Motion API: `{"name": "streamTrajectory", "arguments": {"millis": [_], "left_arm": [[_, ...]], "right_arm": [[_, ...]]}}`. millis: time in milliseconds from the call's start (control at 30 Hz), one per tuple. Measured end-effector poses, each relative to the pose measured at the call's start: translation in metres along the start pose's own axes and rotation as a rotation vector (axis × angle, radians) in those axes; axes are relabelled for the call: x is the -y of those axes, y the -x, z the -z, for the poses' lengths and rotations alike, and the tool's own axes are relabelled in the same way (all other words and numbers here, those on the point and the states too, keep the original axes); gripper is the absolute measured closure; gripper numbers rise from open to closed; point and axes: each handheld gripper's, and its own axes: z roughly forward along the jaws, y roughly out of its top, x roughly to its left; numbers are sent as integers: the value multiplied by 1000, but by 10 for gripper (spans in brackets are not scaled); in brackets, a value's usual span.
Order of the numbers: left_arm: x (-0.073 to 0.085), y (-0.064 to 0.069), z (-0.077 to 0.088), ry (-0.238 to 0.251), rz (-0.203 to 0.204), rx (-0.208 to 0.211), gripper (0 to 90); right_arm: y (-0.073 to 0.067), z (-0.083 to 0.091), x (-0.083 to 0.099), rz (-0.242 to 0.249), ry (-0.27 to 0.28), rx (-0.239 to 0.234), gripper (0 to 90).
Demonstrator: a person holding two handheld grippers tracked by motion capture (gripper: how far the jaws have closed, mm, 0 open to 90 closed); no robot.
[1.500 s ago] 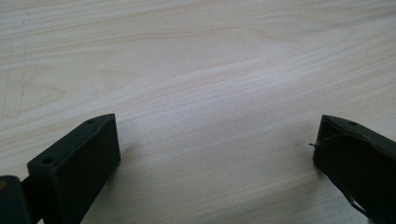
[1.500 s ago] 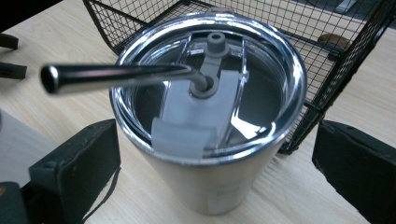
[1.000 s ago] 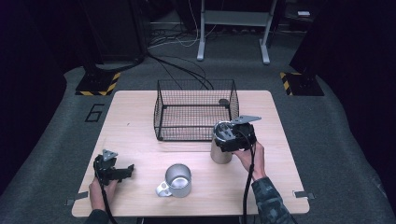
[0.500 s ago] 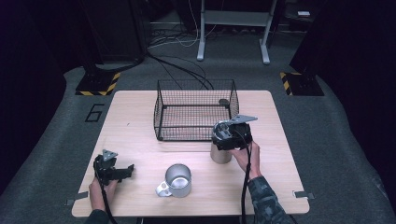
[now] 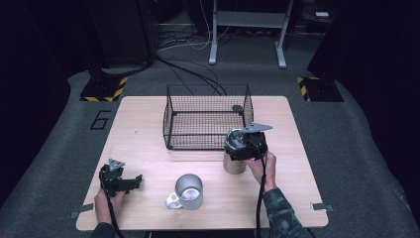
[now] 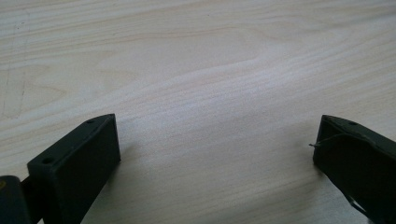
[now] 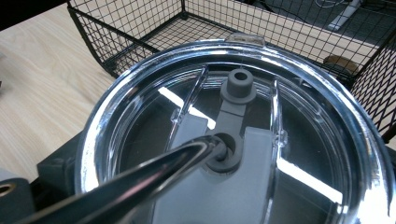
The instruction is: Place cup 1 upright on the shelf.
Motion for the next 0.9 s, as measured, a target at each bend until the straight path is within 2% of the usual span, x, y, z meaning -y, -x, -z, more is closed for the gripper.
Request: {"name": "streamTrajectory", "arguments": {"millis": [500, 567, 900], "left_arm": [[0, 0, 0, -1, 0, 0, 4], [0, 0, 0, 0, 0, 0, 5], [0, 0, 0, 0, 1, 0, 4]], "right_arm": [[-6, 22, -12, 29, 20, 4, 31], [-6, 25, -14, 45, 26, -1, 31], [-8, 39, -24, 41, 42, 0, 31]]}}
